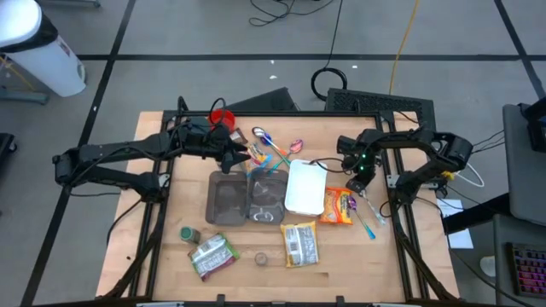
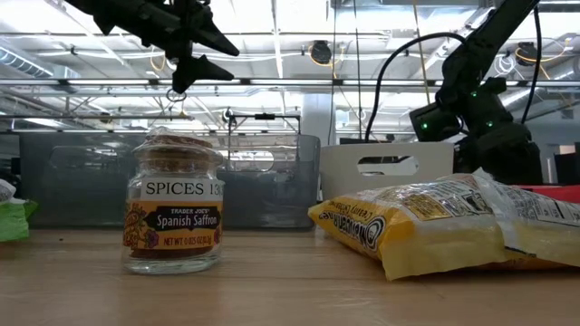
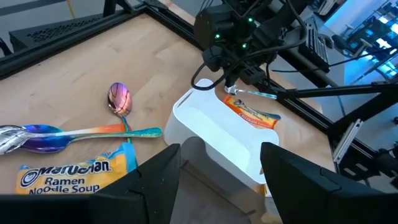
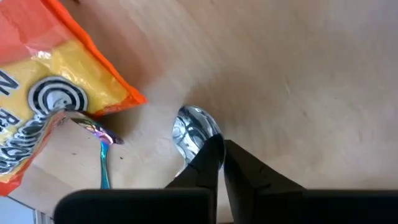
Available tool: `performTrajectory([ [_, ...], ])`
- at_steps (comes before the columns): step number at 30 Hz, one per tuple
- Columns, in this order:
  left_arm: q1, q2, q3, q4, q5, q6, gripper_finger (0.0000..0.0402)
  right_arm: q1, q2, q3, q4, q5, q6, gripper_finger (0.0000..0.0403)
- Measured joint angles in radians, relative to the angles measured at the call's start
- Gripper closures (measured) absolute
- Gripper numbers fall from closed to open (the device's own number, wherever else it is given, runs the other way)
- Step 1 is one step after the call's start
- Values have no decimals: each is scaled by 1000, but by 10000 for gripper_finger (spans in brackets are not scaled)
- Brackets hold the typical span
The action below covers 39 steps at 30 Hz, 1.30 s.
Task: Pick & Place Food Item
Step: Put the white spoon into the right gray bin
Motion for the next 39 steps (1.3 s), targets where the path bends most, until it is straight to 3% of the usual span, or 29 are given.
performTrajectory([
  [8, 0, 0, 0, 3, -6, 42, 169, 0, -94, 20, -69, 40, 82, 402],
  [15, 1, 0, 0, 12, -52, 87, 170, 0, -224, 127, -94, 28, 177, 402],
  [25, 1, 0, 0, 12, -35, 50, 170, 0, -347, 275, -84, 22, 319, 402],
  [29, 1, 0, 0, 14, -17, 44, 169, 0, -383, 313, 64, 10, 402, 402],
  [35, 1, 0, 0, 33, -14, -3, 169, 43, -403, 314, 495, -54, 552, 402],
  [39, 3, 0, 0, 150, 62, -90, 169, 107, -366, 315, 747, -53, 605, 402],
])
